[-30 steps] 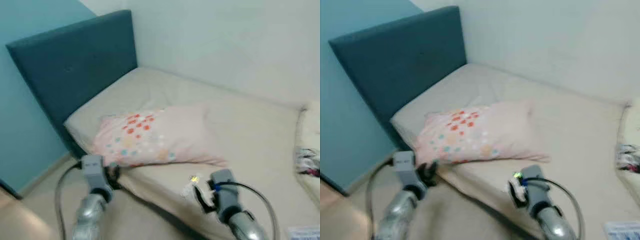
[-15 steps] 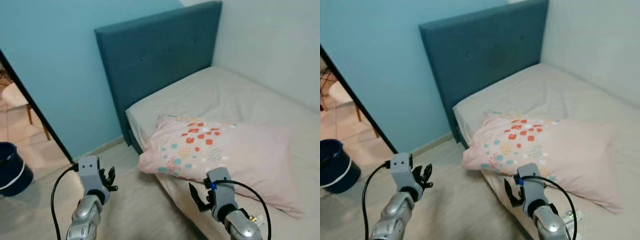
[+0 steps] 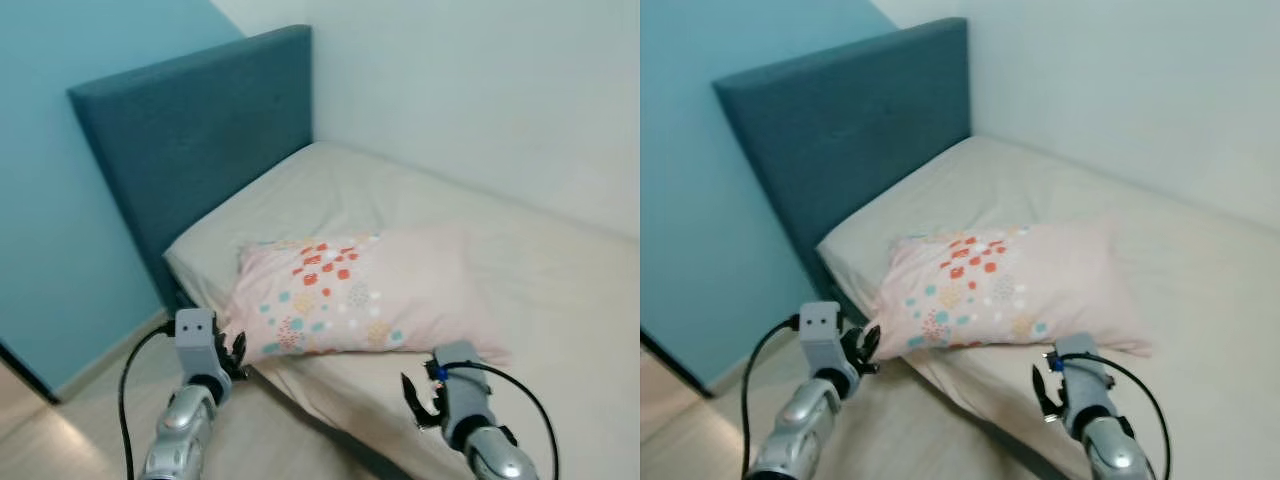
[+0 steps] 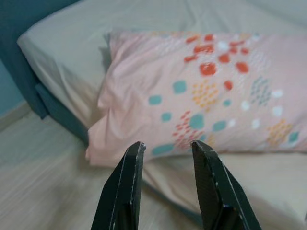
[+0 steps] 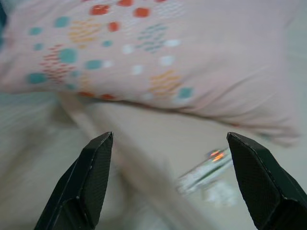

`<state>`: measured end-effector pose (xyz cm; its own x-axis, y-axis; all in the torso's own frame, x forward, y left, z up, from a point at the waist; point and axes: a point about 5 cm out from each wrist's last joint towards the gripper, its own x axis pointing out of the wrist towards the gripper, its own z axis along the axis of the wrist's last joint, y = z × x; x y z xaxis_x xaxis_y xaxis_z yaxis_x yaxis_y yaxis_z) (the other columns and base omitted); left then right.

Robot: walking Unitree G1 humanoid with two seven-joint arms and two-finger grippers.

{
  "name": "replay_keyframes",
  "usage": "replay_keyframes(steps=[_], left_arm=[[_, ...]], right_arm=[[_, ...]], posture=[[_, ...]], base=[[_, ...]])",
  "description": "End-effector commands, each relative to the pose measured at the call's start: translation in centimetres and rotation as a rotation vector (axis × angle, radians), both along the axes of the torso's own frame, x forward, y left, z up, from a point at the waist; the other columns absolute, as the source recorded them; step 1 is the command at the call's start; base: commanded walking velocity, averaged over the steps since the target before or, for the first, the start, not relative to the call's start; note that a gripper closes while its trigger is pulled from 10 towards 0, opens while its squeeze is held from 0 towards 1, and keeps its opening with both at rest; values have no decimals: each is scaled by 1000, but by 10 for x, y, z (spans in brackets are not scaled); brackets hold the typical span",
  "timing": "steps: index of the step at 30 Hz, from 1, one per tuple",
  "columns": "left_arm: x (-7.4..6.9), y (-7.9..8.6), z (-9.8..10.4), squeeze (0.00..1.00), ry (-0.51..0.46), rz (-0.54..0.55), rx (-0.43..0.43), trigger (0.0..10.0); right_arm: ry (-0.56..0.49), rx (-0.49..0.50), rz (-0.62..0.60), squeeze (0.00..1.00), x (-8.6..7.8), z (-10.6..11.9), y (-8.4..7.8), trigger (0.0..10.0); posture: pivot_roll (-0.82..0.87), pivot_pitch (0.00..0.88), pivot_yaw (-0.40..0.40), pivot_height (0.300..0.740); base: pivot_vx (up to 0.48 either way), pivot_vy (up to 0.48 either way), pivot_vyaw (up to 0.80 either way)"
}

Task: Clean up the room

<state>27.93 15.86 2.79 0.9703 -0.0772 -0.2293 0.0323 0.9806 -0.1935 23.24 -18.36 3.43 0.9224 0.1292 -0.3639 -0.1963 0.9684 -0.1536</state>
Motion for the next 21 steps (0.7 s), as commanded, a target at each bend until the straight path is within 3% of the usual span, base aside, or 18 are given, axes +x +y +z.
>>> replay_keyframes(steps=[1, 6, 14, 21], left_arm=[[-4, -2, -6, 0, 23, -4, 8, 10000], [-4, -4, -7, 0, 24, -10, 7, 10000], [-8, -9, -11, 0, 32, -54, 3, 10000], [-11, -14, -15, 0, 43, -88, 14, 10000]], right_arm=[[-3, -13, 8, 0, 2, 1, 1, 10000], [-3, -19, 9, 0, 2, 0, 1, 10000], [-1, -30, 18, 0, 4, -1, 2, 10000], [1, -30, 18, 0, 4, -1, 2, 10000]], posture=[[-176, 55, 32, 740], [-174, 51, 31, 740], [-172, 48, 29, 740], [-167, 55, 32, 740]], base=[[0, 480, 0], [0, 458, 0], [0, 0, 0], [0, -480, 0]])
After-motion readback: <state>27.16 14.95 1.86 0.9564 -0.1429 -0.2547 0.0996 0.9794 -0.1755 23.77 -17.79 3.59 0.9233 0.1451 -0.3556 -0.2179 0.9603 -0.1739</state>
